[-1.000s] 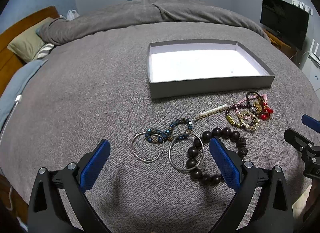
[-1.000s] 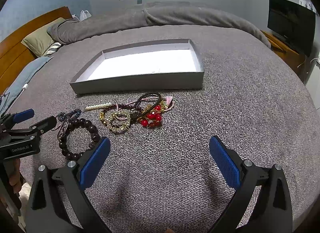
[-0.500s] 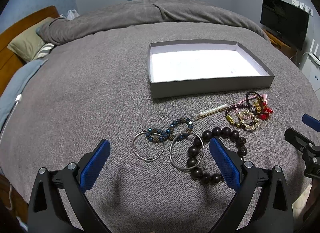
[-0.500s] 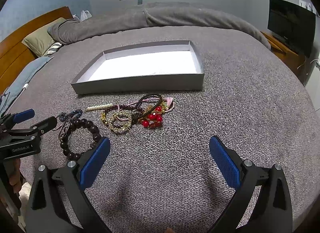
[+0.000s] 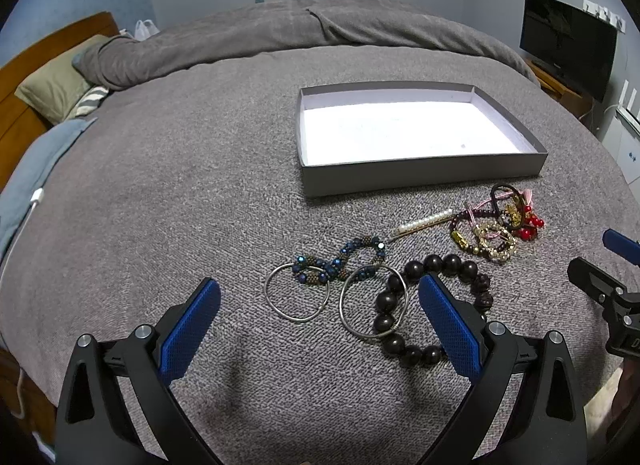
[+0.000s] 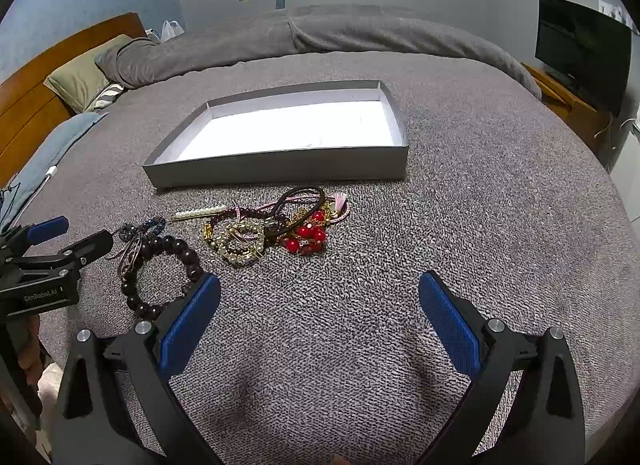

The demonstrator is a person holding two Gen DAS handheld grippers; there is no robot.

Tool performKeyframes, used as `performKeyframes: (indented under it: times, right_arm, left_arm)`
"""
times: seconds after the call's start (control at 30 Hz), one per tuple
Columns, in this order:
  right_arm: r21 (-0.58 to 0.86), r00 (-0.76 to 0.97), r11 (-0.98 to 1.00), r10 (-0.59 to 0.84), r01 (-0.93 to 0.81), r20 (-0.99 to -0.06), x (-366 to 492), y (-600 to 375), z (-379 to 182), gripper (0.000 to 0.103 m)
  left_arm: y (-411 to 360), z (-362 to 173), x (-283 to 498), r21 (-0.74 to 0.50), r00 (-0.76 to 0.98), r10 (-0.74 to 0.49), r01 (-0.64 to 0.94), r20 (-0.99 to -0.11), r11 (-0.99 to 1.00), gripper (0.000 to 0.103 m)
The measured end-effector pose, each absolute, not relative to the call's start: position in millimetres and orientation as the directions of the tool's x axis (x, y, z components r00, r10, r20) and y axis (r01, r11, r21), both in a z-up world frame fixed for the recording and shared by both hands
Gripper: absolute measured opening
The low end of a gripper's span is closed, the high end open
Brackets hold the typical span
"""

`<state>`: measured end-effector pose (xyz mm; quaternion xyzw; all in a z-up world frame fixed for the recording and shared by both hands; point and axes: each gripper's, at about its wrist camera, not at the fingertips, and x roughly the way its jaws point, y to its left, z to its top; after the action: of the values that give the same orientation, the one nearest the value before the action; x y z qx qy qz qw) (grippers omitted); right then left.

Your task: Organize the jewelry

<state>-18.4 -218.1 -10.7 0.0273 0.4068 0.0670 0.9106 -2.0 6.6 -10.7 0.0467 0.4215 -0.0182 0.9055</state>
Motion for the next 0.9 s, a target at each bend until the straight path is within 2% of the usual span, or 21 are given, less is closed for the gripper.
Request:
performKeyframes:
  times: [0.63, 0.9]
  right_arm:
    - [0.103, 0.657, 0.989, 0.146, -0.103, -0.739, -18.8, -216.1, -13.6, 0.098]
    - [0.125, 0.639, 0.982, 0.186, -0.140, -0.746, -19.7, -211.8, -18.2, 0.098]
  left_arm:
    - [6.1, -8.4, -1.5, 0.068, 0.642, 0.006, 0.073, -0.767, 0.995, 0.099]
    - [8.2, -6.4, -5.6, 0.040, 0.664, -0.042, 0.108, -0.747, 0.993, 0.099]
